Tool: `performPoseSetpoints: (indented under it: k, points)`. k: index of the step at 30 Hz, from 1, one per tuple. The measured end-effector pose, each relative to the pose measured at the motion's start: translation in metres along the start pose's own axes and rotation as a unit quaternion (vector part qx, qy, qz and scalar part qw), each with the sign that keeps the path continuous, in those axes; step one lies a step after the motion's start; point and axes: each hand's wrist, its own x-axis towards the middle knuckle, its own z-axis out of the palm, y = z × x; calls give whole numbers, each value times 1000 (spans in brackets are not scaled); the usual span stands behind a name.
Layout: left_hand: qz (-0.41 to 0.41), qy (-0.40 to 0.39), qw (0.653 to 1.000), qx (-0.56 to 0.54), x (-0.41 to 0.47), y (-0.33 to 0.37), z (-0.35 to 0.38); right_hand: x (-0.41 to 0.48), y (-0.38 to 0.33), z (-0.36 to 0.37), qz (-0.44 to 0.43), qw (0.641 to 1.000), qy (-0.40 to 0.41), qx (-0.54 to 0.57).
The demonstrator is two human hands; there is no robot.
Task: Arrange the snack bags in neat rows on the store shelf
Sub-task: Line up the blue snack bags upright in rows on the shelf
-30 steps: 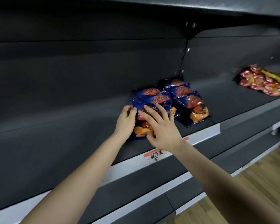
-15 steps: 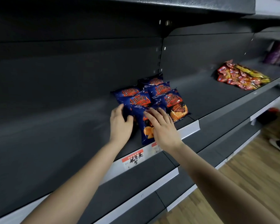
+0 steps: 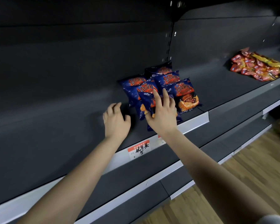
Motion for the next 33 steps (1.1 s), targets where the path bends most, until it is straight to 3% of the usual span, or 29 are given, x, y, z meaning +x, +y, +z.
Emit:
performPoseSetpoints:
  k: [5,10,13,16,33]
  points:
    - [-11,-3,1000,1,1,-2,1,-5,2,8,-20,995,57,76]
    - [6,-12,1000,14,1,-2,4,-4,1,12,-27,991,41,126]
    - [11,-15,1000,18,1,-1,5,-3,0,15,7,997,55,48]
    - [14,-20,999,24,0,-1,5,0,-1,16,61,998,8,11]
    - [15,-99,989,106,3,-1,12,4,6,21,30,997,-49,-47]
